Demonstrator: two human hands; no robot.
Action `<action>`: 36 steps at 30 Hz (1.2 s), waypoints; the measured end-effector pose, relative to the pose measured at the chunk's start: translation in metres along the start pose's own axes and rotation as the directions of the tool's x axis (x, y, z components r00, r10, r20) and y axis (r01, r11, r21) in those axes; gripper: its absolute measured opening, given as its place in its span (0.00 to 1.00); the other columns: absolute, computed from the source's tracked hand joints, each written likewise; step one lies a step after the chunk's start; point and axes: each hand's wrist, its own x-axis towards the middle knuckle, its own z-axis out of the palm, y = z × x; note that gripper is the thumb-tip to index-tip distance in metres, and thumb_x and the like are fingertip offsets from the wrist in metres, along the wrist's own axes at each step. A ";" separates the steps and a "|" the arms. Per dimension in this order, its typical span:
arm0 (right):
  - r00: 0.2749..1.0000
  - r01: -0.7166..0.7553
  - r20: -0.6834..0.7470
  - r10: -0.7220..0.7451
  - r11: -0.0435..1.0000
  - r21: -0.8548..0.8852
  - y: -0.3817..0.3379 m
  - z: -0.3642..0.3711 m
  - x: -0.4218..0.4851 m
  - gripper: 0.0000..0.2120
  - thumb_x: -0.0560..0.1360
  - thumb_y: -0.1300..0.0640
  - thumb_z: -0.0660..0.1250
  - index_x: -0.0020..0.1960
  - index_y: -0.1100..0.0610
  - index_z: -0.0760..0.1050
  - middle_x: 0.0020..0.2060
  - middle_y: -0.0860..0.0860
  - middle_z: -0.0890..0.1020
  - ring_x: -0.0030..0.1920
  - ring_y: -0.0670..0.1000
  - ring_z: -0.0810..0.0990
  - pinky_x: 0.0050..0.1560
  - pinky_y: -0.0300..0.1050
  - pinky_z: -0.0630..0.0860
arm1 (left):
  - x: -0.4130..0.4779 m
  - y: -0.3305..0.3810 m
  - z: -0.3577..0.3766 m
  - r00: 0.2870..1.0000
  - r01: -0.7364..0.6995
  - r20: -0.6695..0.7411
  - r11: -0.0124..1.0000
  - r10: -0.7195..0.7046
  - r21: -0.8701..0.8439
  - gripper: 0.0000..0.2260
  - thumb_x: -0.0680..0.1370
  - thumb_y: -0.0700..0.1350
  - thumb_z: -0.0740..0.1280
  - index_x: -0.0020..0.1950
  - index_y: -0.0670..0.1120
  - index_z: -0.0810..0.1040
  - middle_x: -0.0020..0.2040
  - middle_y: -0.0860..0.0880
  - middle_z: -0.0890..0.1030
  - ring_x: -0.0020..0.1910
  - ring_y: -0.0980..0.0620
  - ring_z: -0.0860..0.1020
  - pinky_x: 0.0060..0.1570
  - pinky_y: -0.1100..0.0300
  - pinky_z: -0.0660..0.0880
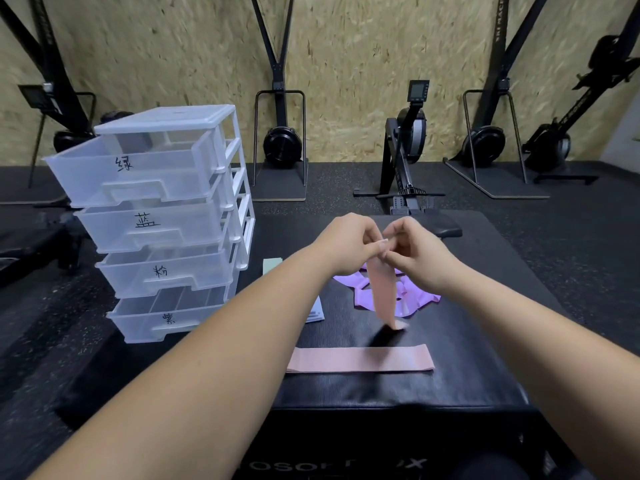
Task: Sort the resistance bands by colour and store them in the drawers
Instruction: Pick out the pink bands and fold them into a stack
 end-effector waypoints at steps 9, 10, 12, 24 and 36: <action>0.972 -0.168 0.180 0.152 0.983 0.076 0.039 0.019 -0.019 0.10 0.75 0.47 0.76 0.53 0.49 0.80 0.45 0.53 0.87 0.44 0.53 0.83 0.44 0.61 0.78 | -0.019 -0.036 0.009 0.930 0.124 -0.269 0.902 -0.251 -0.413 0.04 0.80 0.51 0.73 0.47 0.53 0.85 0.43 0.53 0.86 0.43 0.52 0.83 0.42 0.53 0.81; 0.968 -0.176 0.191 0.161 0.982 0.063 0.043 0.019 -0.021 0.10 0.75 0.47 0.76 0.52 0.49 0.81 0.44 0.54 0.86 0.41 0.51 0.80 0.43 0.56 0.75 | -0.022 -0.042 0.008 0.913 0.128 -0.289 0.874 -0.289 -0.469 0.04 0.79 0.51 0.74 0.47 0.52 0.86 0.44 0.53 0.86 0.42 0.52 0.83 0.43 0.53 0.82; 0.963 -0.185 0.202 0.177 0.983 0.020 0.050 0.015 -0.025 0.09 0.75 0.48 0.78 0.51 0.50 0.82 0.41 0.52 0.85 0.39 0.47 0.78 0.44 0.49 0.72 | -0.029 -0.058 0.008 0.875 0.125 -0.331 0.825 -0.353 -0.551 0.04 0.78 0.51 0.74 0.47 0.52 0.86 0.44 0.54 0.87 0.43 0.51 0.84 0.48 0.51 0.83; 0.912 -0.272 0.290 0.291 0.957 -0.105 0.109 -0.008 -0.073 0.06 0.74 0.56 0.80 0.49 0.52 0.85 0.34 0.43 0.81 0.34 0.43 0.75 0.39 0.33 0.71 | -0.122 -0.139 0.062 0.736 0.366 -0.253 0.683 -0.629 -0.632 0.03 0.79 0.47 0.76 0.47 0.49 0.87 0.46 0.51 0.87 0.46 0.54 0.83 0.48 0.63 0.77; 0.931 -0.362 -0.044 0.361 0.911 -0.198 0.140 0.025 -0.100 0.14 0.70 0.56 0.81 0.51 0.44 0.83 0.41 0.46 0.86 0.40 0.46 0.84 0.47 0.38 0.77 | -0.154 -0.165 0.104 0.739 0.555 -0.284 0.791 -0.611 -0.256 0.07 0.78 0.55 0.74 0.42 0.54 0.82 0.39 0.57 0.83 0.45 0.54 0.82 0.49 0.55 0.79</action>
